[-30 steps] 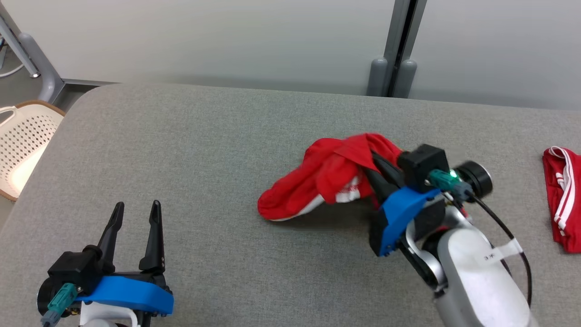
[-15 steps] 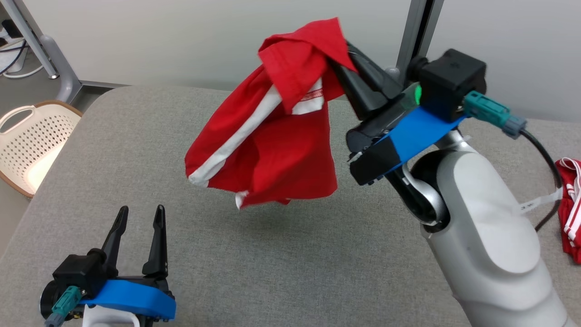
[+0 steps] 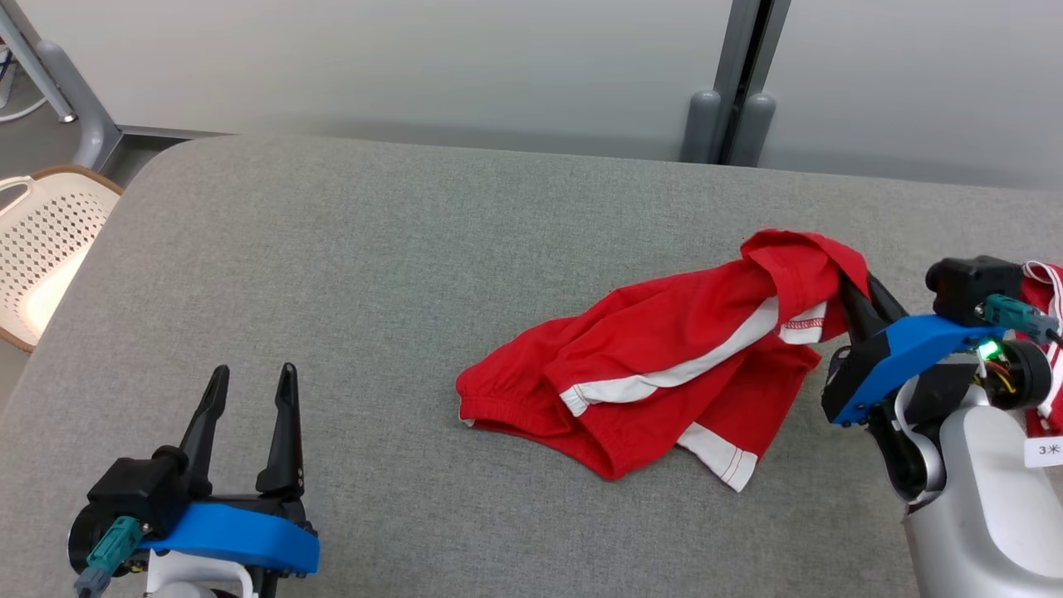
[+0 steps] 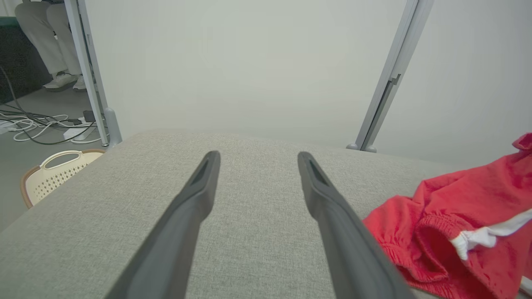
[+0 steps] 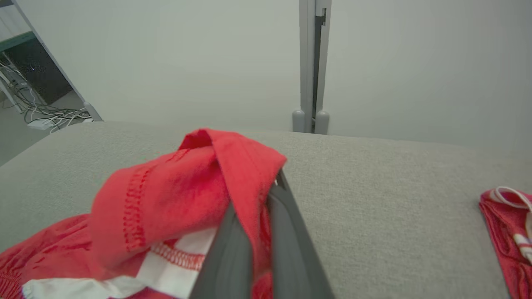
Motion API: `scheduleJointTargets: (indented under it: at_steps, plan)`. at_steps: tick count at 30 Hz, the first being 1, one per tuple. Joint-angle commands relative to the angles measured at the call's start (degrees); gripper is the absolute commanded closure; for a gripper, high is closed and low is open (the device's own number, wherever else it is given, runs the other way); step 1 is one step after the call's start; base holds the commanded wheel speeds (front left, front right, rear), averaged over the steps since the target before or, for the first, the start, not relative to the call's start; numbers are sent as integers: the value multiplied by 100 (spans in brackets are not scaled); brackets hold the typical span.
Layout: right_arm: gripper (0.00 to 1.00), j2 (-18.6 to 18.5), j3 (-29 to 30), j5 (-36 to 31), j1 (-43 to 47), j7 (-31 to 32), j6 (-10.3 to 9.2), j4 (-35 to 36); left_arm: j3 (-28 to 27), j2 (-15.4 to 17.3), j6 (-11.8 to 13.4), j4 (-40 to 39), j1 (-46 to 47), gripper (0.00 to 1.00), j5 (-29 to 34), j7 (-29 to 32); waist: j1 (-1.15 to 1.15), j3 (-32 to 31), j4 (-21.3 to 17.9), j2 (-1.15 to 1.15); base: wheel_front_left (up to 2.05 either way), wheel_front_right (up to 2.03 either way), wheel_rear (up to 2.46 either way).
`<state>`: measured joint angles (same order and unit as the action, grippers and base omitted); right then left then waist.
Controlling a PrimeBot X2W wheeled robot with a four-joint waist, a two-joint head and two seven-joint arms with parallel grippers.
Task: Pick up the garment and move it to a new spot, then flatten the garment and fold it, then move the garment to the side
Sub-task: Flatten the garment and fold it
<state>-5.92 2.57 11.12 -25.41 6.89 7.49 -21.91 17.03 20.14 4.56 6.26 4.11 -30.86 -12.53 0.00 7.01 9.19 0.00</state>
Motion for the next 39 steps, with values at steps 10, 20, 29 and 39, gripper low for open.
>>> scheduleJointTargets:
  at_steps: [10, 20, 29, 39]
  plan:
    - [0, 116, 930, -925, 219, -305, 2, -308, 35, 19, -19, 92, 104, 0, -30, -49, 0, -8, 27, 0, 0, 0, 0]
    - [0, 215, 756, -1378, 1381, -767, 1, 1145, 104, 24, 22, 89, -31, 0, 0, -69, 0, -188, -140, 0, 0, 0, 0]
    - [0, 286, 379, -1431, 2323, -1404, 1, 1841, 141, 52, 46, 95, -137, 0, -21, -70, 0, -375, -374, 0, 0, 0, 0]
    - [0, 305, 292, -1129, 2696, -1324, 1, 1831, 188, 70, 113, 59, -233, 0, 3, -45, 0, -441, -536, 0, 0, 0, 0]
